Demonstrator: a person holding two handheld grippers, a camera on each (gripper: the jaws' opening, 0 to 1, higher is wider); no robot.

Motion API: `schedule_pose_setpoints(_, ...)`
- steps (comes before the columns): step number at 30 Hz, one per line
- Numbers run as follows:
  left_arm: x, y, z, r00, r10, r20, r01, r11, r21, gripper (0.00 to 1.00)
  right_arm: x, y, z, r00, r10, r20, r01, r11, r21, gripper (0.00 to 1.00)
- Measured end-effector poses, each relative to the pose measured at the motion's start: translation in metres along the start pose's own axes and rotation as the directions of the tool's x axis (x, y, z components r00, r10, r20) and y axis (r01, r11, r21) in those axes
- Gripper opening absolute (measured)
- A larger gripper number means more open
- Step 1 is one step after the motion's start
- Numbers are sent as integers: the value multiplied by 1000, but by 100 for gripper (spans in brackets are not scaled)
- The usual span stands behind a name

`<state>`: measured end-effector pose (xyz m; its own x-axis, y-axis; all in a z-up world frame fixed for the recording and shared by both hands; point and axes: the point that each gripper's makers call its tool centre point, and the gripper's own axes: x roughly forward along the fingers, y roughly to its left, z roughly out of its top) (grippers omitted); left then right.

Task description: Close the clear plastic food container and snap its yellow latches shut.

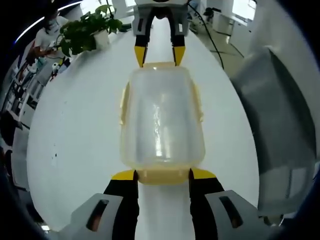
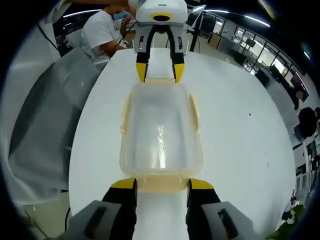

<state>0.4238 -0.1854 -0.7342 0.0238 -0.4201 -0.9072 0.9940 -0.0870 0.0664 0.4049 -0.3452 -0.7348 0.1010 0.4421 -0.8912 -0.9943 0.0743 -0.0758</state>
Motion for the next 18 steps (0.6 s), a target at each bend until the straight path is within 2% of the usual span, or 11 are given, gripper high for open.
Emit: schedule_pose_setpoints(18, 6, -4, -4, 1000, -20, -2, 20, 1000, -12, 37, 10, 3, -5, 1000, 15, 1, -15, 1000, 0, 37)
